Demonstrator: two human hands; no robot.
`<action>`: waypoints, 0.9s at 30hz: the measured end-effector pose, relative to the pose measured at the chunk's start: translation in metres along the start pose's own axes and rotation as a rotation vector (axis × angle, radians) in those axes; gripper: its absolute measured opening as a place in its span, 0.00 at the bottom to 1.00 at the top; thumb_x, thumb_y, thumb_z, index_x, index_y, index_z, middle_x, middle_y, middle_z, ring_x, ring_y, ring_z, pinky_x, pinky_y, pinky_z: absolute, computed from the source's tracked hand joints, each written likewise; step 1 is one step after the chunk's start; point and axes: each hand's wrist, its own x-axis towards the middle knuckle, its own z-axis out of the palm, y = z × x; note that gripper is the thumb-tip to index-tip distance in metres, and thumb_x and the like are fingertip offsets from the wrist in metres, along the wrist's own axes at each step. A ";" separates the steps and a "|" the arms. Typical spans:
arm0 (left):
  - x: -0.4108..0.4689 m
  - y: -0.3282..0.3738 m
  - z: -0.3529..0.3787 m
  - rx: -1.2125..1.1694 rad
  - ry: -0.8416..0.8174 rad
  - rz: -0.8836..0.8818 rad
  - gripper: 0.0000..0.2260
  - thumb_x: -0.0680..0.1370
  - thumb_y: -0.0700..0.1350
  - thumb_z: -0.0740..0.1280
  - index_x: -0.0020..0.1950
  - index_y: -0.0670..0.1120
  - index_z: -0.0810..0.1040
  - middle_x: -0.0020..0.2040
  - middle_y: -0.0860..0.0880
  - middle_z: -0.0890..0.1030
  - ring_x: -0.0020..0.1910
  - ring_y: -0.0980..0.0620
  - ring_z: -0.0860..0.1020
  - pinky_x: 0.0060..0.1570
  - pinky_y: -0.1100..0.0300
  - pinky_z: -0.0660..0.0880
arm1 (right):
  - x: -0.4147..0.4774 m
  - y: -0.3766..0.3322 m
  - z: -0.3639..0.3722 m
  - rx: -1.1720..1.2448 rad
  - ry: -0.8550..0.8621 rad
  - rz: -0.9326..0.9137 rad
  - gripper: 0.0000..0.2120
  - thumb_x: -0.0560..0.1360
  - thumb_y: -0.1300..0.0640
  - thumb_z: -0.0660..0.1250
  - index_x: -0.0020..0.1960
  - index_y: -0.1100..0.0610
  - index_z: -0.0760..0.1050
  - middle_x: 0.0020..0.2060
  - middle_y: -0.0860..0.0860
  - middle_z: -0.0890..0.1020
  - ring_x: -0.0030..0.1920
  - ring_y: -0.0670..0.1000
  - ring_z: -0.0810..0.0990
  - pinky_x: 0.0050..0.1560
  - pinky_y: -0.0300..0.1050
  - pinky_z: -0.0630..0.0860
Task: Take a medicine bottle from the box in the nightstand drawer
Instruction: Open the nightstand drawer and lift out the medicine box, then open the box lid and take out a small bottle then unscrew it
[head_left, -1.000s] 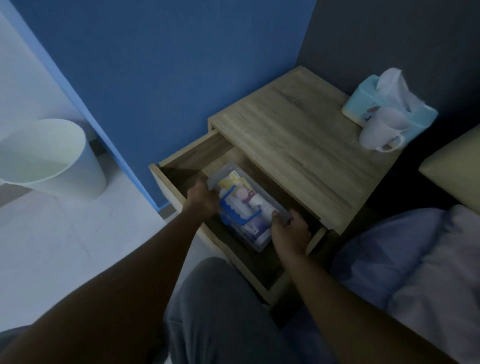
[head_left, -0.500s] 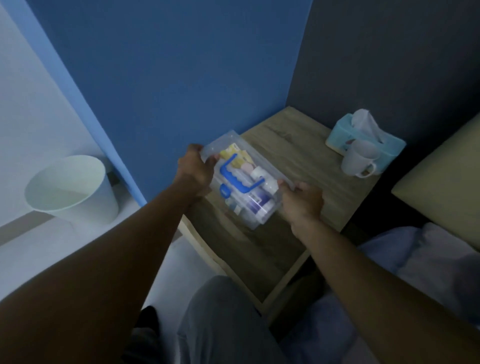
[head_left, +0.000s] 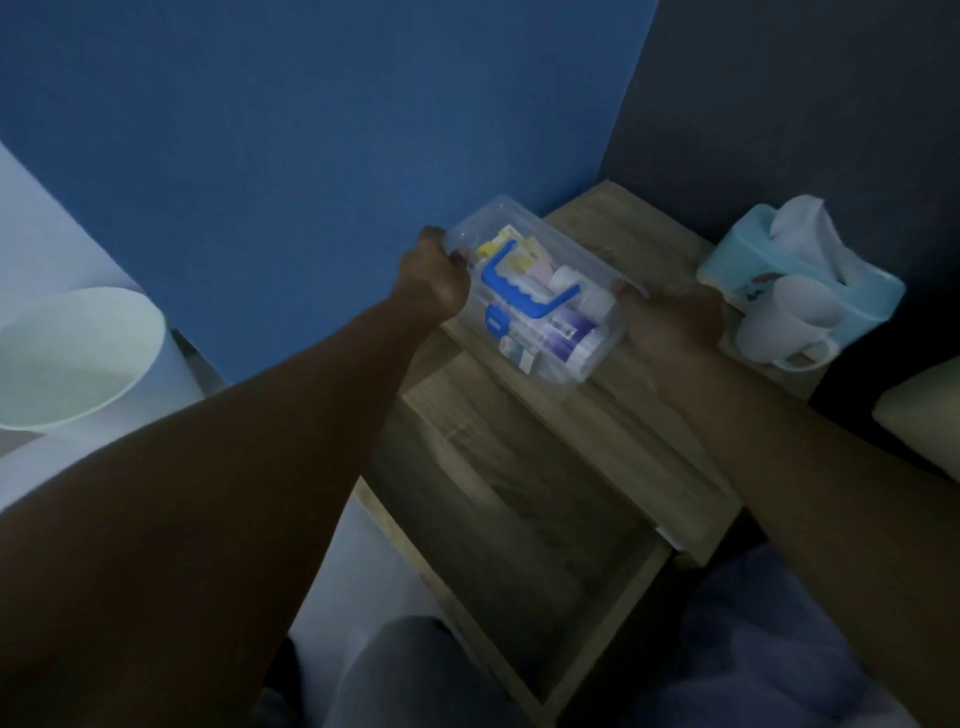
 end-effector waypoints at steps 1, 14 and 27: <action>0.004 -0.001 0.001 0.001 -0.001 -0.003 0.19 0.81 0.50 0.61 0.71 0.43 0.69 0.67 0.39 0.74 0.64 0.40 0.75 0.62 0.51 0.74 | 0.003 0.000 0.002 -0.009 0.005 -0.006 0.22 0.74 0.48 0.73 0.59 0.64 0.81 0.54 0.56 0.85 0.51 0.52 0.84 0.43 0.38 0.76; -0.004 -0.005 -0.001 -0.222 -0.217 -0.012 0.29 0.82 0.40 0.57 0.81 0.49 0.49 0.77 0.40 0.64 0.72 0.40 0.69 0.71 0.45 0.67 | -0.006 0.013 0.002 -0.193 0.026 -0.158 0.26 0.78 0.43 0.66 0.65 0.63 0.75 0.60 0.58 0.82 0.57 0.54 0.82 0.34 0.31 0.71; -0.043 -0.008 0.044 -0.697 -0.029 -0.427 0.16 0.75 0.50 0.72 0.59 0.46 0.76 0.51 0.45 0.82 0.43 0.53 0.80 0.38 0.61 0.78 | -0.026 0.013 -0.009 -0.685 -0.246 -0.630 0.36 0.79 0.34 0.53 0.78 0.56 0.59 0.78 0.54 0.61 0.77 0.54 0.62 0.74 0.52 0.64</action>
